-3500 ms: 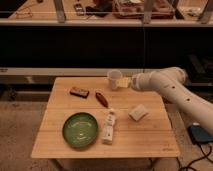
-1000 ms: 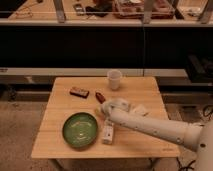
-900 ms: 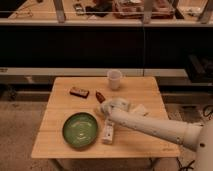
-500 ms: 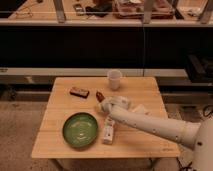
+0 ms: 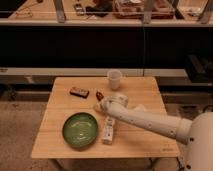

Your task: Place the pepper in the ceramic cup

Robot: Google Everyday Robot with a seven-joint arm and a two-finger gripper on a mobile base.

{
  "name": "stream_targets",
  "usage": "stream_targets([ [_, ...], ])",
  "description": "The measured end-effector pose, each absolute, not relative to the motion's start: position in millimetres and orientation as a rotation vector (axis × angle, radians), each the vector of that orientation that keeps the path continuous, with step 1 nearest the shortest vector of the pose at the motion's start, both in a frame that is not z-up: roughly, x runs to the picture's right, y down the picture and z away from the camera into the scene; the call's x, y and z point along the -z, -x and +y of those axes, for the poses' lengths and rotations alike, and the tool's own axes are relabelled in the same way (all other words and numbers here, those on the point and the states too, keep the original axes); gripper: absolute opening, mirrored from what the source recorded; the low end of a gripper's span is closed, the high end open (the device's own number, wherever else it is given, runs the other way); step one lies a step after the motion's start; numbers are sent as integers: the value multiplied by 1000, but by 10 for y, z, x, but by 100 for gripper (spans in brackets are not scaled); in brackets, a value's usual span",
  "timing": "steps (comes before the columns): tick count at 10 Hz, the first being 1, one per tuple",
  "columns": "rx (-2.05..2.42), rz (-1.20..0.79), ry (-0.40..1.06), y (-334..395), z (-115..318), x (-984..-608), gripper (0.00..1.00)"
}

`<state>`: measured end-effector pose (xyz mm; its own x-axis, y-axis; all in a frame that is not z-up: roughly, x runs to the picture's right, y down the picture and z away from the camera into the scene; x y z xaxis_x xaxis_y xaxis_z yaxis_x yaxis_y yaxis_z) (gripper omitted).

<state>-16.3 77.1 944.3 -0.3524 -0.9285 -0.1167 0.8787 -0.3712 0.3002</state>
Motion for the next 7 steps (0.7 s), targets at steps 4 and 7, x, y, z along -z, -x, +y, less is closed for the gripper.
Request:
stream_targets([
  [4,1887,-244,-289,241,734,-9523,26],
  [7,1848,-293,-308,329,759,-9494,1],
])
